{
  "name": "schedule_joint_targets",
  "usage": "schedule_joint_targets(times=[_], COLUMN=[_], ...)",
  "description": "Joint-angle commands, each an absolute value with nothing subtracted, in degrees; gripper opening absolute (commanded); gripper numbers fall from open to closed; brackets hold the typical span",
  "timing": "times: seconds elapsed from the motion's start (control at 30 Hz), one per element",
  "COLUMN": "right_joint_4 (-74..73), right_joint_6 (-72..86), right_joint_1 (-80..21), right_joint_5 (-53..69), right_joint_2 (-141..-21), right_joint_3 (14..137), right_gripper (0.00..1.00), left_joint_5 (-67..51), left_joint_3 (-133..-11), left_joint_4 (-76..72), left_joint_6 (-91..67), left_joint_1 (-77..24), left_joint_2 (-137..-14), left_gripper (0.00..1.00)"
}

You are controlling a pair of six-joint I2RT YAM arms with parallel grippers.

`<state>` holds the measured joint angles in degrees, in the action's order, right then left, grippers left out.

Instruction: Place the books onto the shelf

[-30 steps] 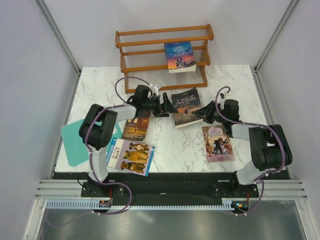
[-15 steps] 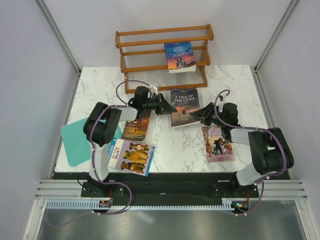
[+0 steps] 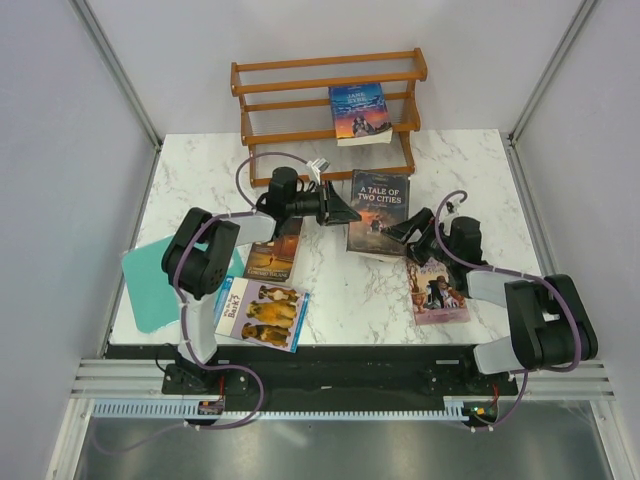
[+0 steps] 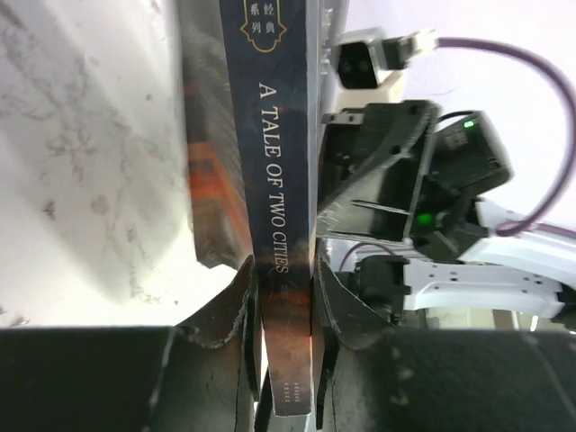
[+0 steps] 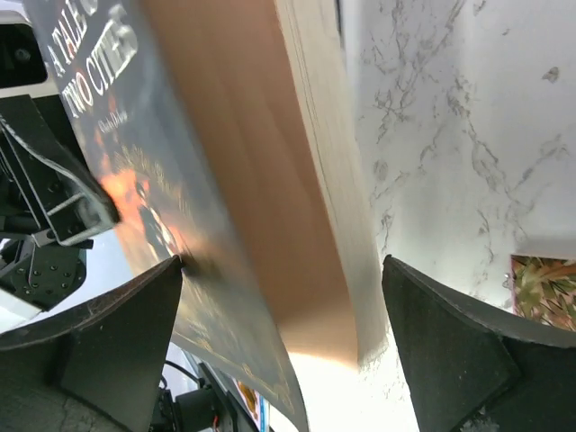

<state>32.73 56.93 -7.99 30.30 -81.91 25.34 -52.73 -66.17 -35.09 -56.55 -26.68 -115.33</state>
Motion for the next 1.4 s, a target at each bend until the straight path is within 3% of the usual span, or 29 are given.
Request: schedule_joint_targets(times=[0.0,0.17,0.37,0.57,0.67,0.77,0.87,1.0,1.1,1.17,1.37], right_joint_4=[42.3,62.2,98.0,100.7,99.1,89.6,69.8,31.0,13.8,8.2,2.2], right_joint_6=[61.2,68.5,87.2,86.3,85.5,80.9,70.5,52.6,43.0,38.2,34.9], right_joint_1=[-6.6,-5.7,-5.8,-6.0,-6.1,-6.1,-6.1,-7.1,-8.1,-9.0,-11.1], right_joint_5=[32.1,35.1,37.7,38.2,37.6,37.6,36.0,28.0,19.1,11.6,6.1], right_joint_2=[-82.7,-88.3,-108.2,-109.1,-105.5,-99.9,-90.3,-76.4,-69.1,-65.6,-65.6], right_joint_3=[22.6,18.4,15.6,14.9,14.4,14.8,16.8,23.3,28.9,31.7,31.6], right_gripper=[0.98,0.98,0.98,0.98,0.98,0.98,0.98,0.98,0.98,0.98,0.98], left_joint_5=[-56.9,-59.1,-60.0,-62.2,-62.0,-59.6,-56.3,-51.5,-49.0,-46.9,-44.9], left_joint_3=[-68.9,-70.1,-70.7,-67.4,-62.9,-60.9,-61.0,-61.9,-61.9,-61.9,-62.2], left_joint_4=[-50.0,-57.3,-68.7,-68.7,-57.9,-38.3,-22.9,-11.3,-7.1,-5.5,-2.9], left_joint_6=[-64.1,-71.4,-81.1,-81.0,-71.1,-55.4,-43.0,-32.6,-30.2,-29.8,-30.1], left_joint_1=[-25.1,-24.5,-23.4,-22.2,-21.7,-21.8,-22.0,-21.9,-22.0,-21.9,-21.9], left_joint_2=[-110.1,-111.4,-114.9,-115.2,-112.1,-108.0,-105.6,-102.8,-102.6,-102.9,-107.6], left_gripper=[0.02,0.02,0.02,0.02,0.02,0.02,0.02,0.02,0.02,0.02,0.02])
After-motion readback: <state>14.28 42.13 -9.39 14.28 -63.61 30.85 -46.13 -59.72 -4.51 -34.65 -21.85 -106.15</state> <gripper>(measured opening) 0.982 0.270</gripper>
